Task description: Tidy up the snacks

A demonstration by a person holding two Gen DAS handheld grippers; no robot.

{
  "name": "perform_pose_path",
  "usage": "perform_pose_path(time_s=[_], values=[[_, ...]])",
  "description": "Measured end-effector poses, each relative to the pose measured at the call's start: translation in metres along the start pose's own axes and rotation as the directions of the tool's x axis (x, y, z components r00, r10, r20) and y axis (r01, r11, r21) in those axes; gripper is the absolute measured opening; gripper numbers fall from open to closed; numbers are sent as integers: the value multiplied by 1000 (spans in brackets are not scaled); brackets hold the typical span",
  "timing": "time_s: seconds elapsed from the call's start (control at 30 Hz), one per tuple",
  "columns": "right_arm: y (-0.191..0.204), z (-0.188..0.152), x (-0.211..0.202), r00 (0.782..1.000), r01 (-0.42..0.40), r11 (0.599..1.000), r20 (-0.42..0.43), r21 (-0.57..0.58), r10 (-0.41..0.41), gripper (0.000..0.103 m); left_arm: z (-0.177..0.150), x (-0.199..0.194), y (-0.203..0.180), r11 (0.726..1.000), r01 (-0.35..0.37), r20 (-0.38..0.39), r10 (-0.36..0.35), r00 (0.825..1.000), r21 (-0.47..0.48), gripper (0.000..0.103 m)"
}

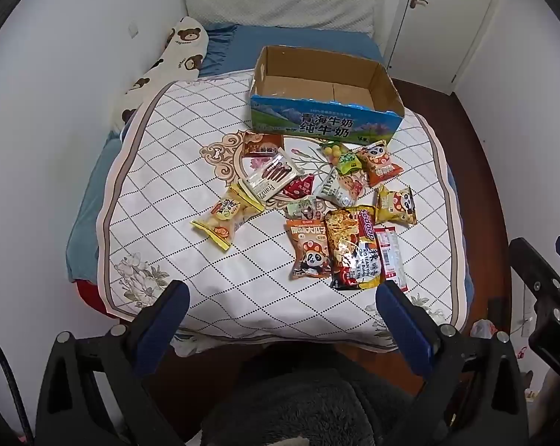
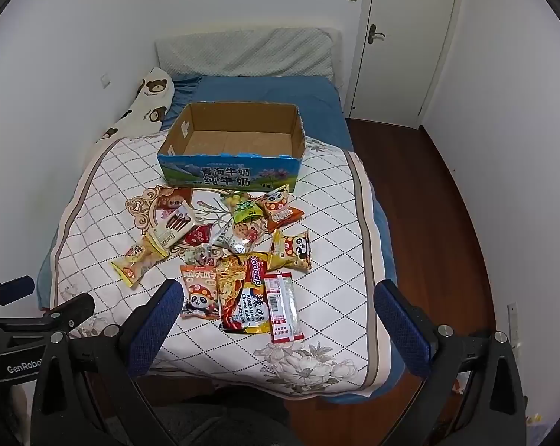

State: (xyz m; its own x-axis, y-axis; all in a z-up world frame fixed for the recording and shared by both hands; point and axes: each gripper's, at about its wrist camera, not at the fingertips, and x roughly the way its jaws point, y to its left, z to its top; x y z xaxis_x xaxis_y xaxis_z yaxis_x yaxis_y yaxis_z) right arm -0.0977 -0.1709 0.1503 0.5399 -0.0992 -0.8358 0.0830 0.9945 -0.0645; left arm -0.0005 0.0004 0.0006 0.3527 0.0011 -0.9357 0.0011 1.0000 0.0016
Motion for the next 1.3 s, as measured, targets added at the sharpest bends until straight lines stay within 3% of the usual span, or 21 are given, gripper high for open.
perform_pose_path(time_s=[1.3], values=[[-1,1,-5,1000,7,1000,14,4,-7,103,9,-12,3,1000,-16,33,15,999,19,103]])
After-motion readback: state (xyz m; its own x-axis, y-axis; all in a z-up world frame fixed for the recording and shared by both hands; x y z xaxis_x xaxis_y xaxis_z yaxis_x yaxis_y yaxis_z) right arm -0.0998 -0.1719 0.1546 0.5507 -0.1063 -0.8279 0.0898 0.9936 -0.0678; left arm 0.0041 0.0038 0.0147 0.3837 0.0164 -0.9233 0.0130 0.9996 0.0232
